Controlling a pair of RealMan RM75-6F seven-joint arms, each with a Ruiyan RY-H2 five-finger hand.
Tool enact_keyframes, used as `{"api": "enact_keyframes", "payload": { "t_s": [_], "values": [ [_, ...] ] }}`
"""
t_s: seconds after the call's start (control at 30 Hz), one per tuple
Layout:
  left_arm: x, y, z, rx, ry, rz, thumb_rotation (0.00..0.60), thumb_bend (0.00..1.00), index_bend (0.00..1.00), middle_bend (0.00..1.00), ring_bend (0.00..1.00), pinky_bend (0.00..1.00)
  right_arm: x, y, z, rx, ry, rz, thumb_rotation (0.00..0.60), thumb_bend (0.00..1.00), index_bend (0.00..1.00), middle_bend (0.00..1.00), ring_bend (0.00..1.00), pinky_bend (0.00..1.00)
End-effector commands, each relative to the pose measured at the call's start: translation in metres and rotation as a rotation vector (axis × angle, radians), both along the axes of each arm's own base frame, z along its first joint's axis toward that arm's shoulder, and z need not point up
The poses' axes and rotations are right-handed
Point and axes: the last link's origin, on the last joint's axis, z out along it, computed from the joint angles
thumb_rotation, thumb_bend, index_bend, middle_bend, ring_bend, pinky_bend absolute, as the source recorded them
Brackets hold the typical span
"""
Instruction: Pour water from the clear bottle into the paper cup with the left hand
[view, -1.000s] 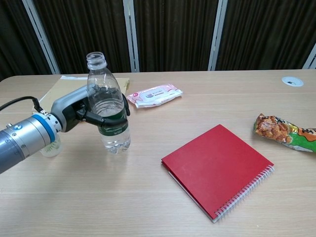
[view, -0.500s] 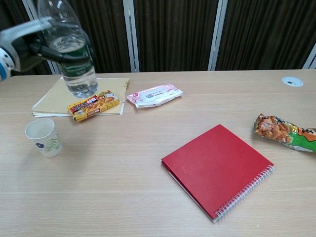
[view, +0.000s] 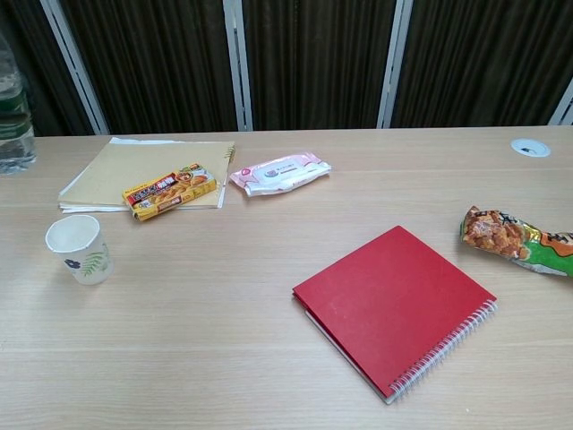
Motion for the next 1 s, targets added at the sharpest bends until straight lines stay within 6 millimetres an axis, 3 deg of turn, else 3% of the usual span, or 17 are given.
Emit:
{"api": "enact_keyframes", "payload": {
  "t_s": [0.03,0.13,0.33,0.63,1.0],
  "values": [
    [-0.036,-0.011,0.0,-0.042,0.136,0.036,0.6,0.45,0.57,0.46,0.38,0.41,-0.001,0.0,-0.001,0.002,0.006,-0.004,0.6,0.0,0.0,0.0,0.0,0.0],
    [-0.054,-0.014,-0.003,-0.045,0.234,0.035,0.6,0.45,0.58,0.47,0.38,0.41,-0.004,0.0,-0.003,0.006,0.02,-0.014,0.6,0.0,0.0,0.0,0.0,0.0],
    [-0.065,-0.014,-0.015,-0.049,0.349,0.002,0.6,0.45,0.58,0.47,0.38,0.41,-0.003,0.0,-0.004,0.004,0.027,-0.014,0.6,0.0,0.0,0.0,0.0,0.0],
    [-0.059,-0.011,-0.034,-0.056,0.517,-0.108,0.6,0.45,0.58,0.47,0.38,0.41,-0.005,0.0,-0.005,0.002,0.035,-0.023,0.6,0.0,0.0,0.0,0.0,0.0],
    [-0.056,-0.01,-0.042,-0.035,0.733,-0.225,0.6,0.45,0.59,0.47,0.38,0.41,-0.006,0.003,-0.005,-0.001,0.052,-0.029,0.6,0.0,0.0,0.0,0.0,0.0]
  ]
}}
